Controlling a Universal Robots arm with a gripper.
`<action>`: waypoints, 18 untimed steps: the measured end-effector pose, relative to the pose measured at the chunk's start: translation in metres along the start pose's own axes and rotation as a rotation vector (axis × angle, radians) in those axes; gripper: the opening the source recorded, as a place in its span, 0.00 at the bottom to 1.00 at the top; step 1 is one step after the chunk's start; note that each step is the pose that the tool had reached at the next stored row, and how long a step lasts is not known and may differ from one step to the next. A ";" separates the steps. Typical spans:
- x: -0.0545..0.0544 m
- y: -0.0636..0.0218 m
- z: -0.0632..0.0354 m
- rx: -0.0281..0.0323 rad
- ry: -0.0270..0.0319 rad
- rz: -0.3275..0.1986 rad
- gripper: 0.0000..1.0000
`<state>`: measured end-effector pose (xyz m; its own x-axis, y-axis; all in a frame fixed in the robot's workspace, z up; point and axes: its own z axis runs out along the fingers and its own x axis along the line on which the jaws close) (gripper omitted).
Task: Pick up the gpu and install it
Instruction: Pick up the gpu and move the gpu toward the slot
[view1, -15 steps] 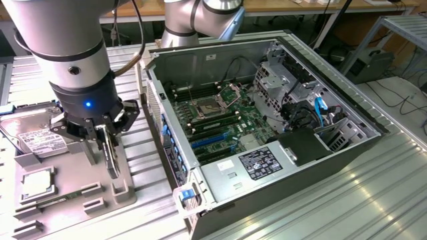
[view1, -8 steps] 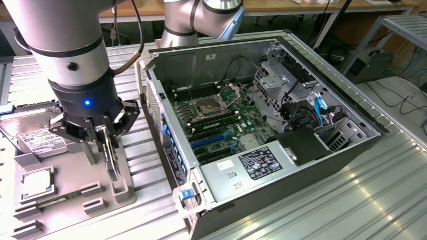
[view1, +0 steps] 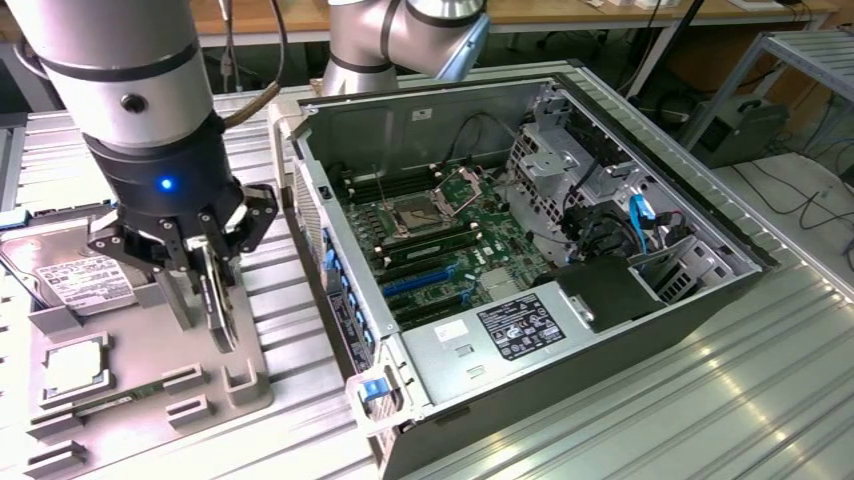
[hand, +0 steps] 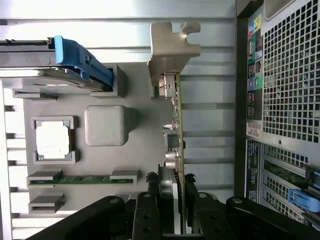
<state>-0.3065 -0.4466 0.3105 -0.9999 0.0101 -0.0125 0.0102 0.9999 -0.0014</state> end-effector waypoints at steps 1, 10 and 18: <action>0.000 0.0000 -0.0055 0.0001 0.0000 0.000 0.30; 0.000 -0.0001 -0.0399 0.0000 0.0000 0.000 0.30; -0.001 -0.0001 -0.0673 -0.0003 -0.0001 0.000 0.30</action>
<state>-0.3065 -0.4466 0.3778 -0.9999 0.0102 -0.0126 0.0102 0.9999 -0.0011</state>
